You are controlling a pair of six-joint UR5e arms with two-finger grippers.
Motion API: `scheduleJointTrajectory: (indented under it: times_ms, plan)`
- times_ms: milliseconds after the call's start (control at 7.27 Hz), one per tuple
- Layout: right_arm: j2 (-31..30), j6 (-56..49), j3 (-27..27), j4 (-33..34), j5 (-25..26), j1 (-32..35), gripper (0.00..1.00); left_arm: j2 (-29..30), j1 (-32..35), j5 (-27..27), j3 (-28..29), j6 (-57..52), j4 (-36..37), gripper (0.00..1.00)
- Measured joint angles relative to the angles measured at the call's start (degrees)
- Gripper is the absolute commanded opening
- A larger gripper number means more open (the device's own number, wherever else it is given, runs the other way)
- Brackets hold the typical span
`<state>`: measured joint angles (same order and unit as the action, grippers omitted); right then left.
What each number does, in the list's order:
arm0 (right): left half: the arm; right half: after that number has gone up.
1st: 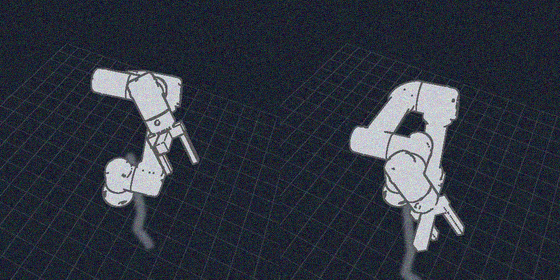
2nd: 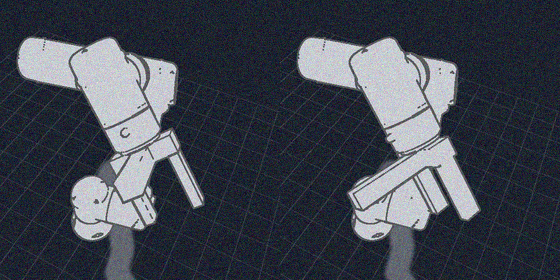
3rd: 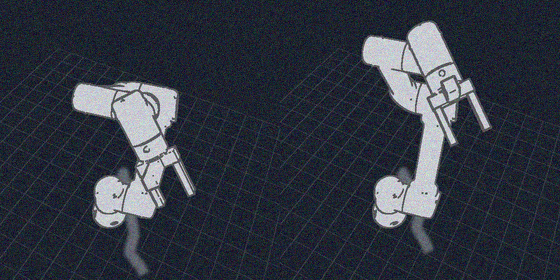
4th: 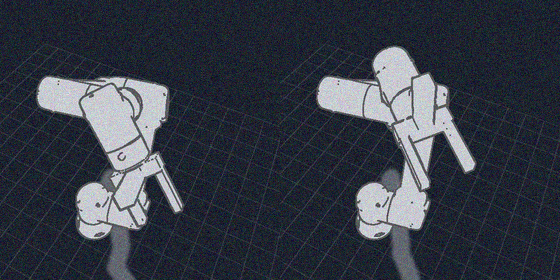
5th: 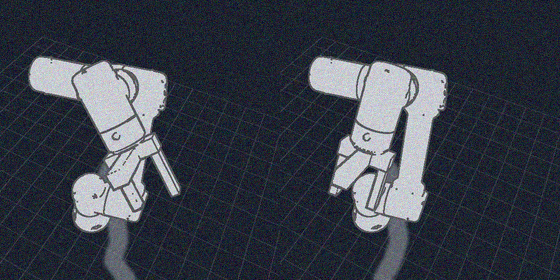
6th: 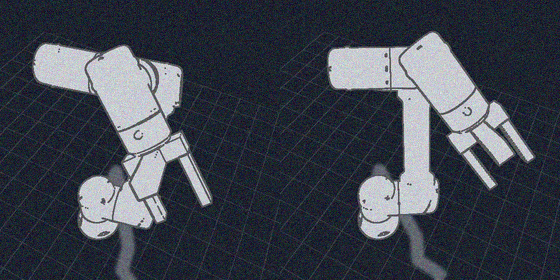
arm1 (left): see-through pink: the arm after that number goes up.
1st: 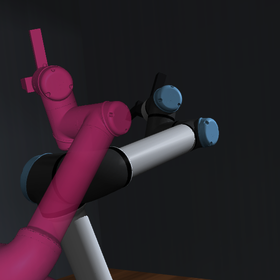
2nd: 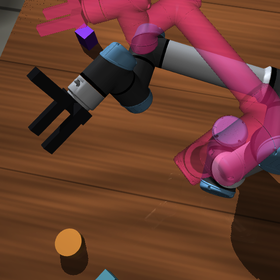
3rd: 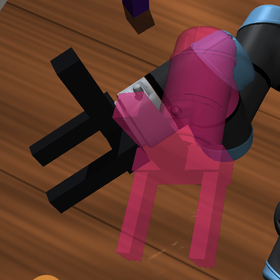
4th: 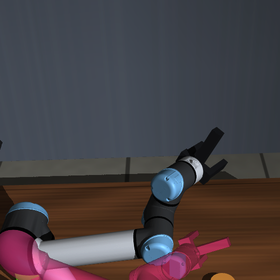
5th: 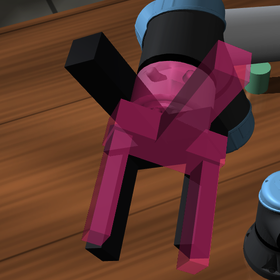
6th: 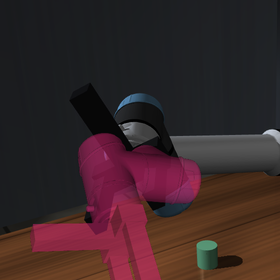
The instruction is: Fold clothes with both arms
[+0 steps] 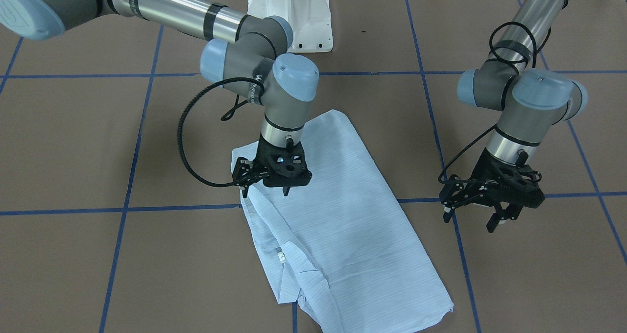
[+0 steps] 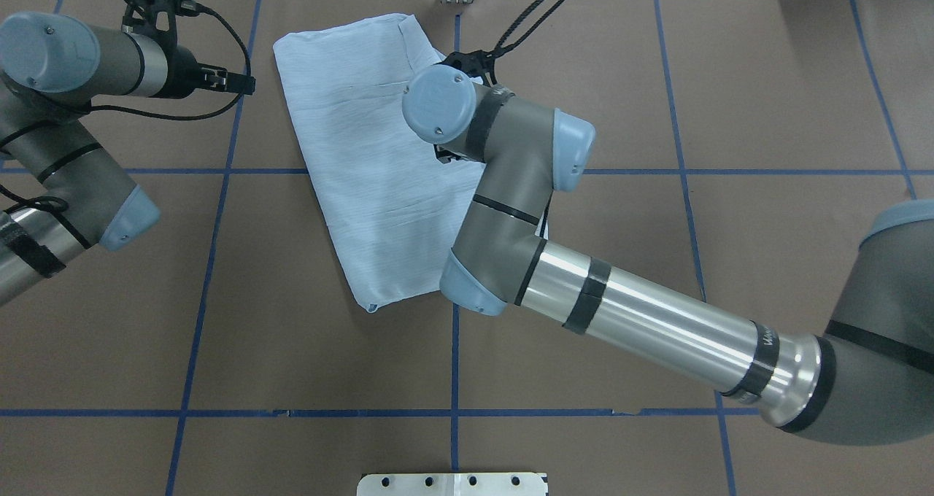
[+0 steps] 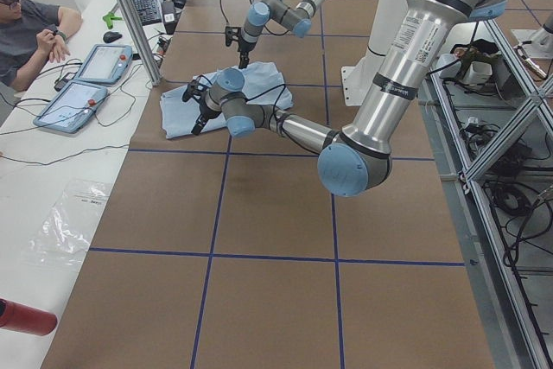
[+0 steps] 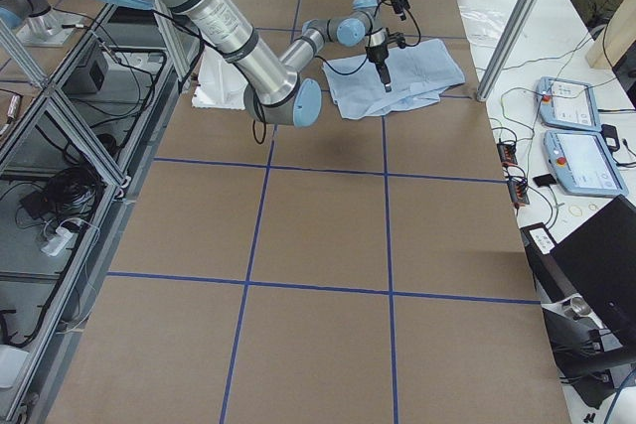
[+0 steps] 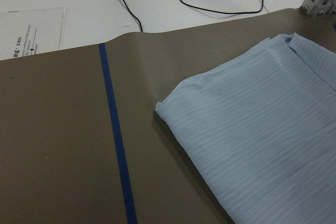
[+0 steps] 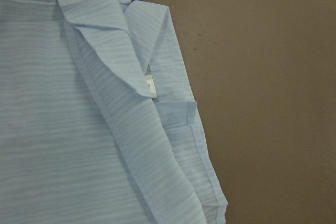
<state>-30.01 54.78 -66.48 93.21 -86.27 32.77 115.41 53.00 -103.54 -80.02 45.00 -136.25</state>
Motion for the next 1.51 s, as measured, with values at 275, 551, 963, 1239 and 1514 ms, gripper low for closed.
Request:
scheduleJointTrajectory:
  times_ms: [275,551,963,1239,1514]
  plan:
    - [4.9,-1.5,9.6,-0.4,1.9,0.1,1.00,-0.1,0.0,0.0,0.1,0.0,0.0,1.00]
    - [6.9,-2.3,17.1,-4.4,4.0,0.0,1.00,-0.4,0.0,0.0,0.1,-0.1,0.0,1.00]
    - [8.5,-2.8,20.9,-6.5,5.9,0.2,1.00,-0.6,0.0,0.0,0.2,-0.1,0.0,1.00]
    - [8.5,-4.2,22.7,-6.5,7.3,1.5,1.00,-0.6,0.0,0.0,0.2,-0.2,0.0,1.00]
    - [7.2,-8.4,23.3,-6.3,7.7,5.0,1.00,-0.6,-0.1,0.0,0.2,-0.2,-0.1,1.00]
